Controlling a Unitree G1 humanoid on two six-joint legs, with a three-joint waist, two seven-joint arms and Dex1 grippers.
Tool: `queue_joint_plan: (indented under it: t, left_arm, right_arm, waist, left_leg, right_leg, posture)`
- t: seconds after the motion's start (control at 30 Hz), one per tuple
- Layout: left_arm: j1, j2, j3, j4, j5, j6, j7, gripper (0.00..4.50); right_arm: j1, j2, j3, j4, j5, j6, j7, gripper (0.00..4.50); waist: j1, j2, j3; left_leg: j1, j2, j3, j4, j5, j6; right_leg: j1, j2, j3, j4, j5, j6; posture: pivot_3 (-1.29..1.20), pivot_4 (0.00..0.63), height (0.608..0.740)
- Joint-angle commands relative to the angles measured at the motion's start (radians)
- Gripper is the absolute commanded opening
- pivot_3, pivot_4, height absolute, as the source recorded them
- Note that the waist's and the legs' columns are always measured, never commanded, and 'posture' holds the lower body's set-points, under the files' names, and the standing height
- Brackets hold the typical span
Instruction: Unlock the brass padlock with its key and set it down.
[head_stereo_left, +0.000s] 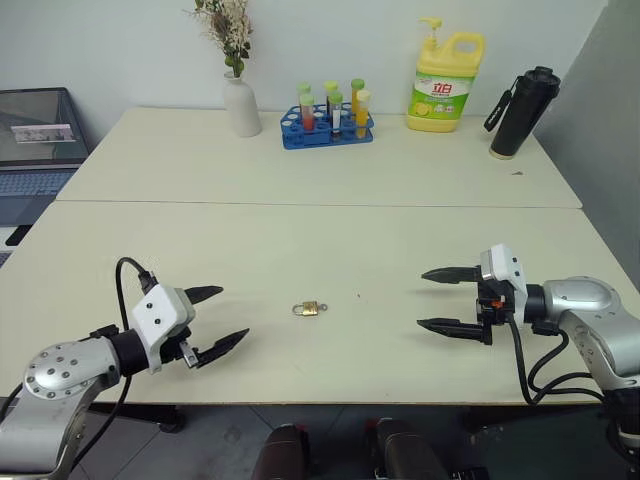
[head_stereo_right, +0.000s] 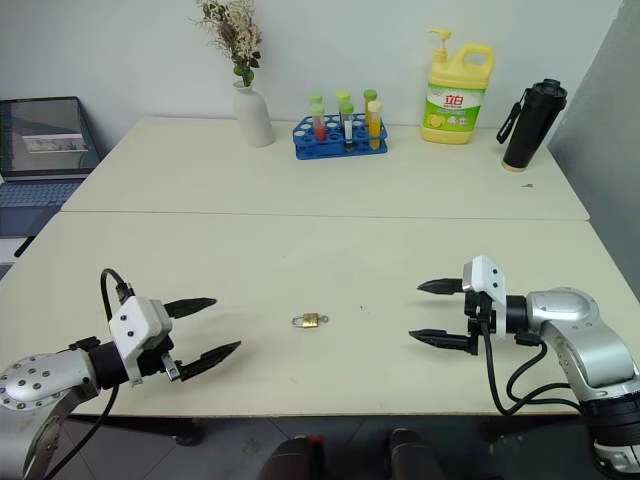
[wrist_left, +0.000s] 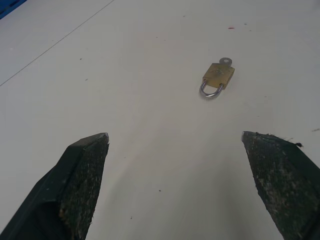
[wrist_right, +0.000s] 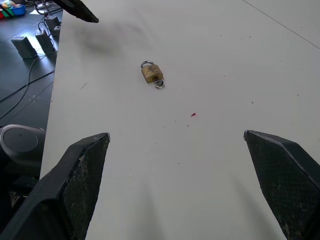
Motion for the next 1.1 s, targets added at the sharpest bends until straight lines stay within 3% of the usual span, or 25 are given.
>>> queue_joint_plan:
  t: [0.03,0.2,0.7,1.1]
  left_arm:
    - [0.002,0.006,-0.003,-0.028,-0.015,-0.014,-0.023,4.46]
    - [0.001,0.015,-0.023,-0.068,-0.026,0.048,-0.019,4.46]
    - [-0.056,0.033,-0.064,-0.013,-0.036,-0.029,-0.143,4.46]
    - [-0.262,-0.011,-0.292,0.121,0.107,-0.051,-0.131,4.46]
  right_arm:
    - [-0.004,0.003,-0.009,-0.019,0.002,-0.019,0.007,4.50]
    - [-0.008,0.027,-0.005,-0.015,-0.014,-0.039,-0.017,4.50]
    - [-0.029,0.043,0.032,-0.043,-0.053,-0.067,-0.006,4.50]
    - [-0.034,0.035,0.054,-0.128,-0.013,0.101,-0.032,4.50]
  waist:
    - [0.000,0.000,0.000]
    - [0.000,0.000,0.000]
    - [-0.001,0.000,0.000]
    - [0.000,0.000,0.000]
  left_leg:
    - [0.000,0.000,0.000,0.000,0.000,0.000]
    - [0.000,0.000,0.000,0.000,0.000,0.000]
    - [0.000,0.000,0.000,0.000,0.000,0.000]
    - [0.000,0.000,0.000,0.001,0.000,0.000]
  right_leg:
    - [0.000,0.000,0.000,0.000,0.000,0.000]
    - [0.000,0.000,0.000,0.000,0.000,0.000]
    - [0.000,0.001,0.000,0.000,0.000,0.000]
    - [0.000,0.001,0.000,0.001,0.000,0.000]
  posture:
    - [0.00,0.150,0.740]
    - [0.00,0.150,0.740]
    - [0.00,0.150,0.740]
    - [0.00,0.150,0.740]
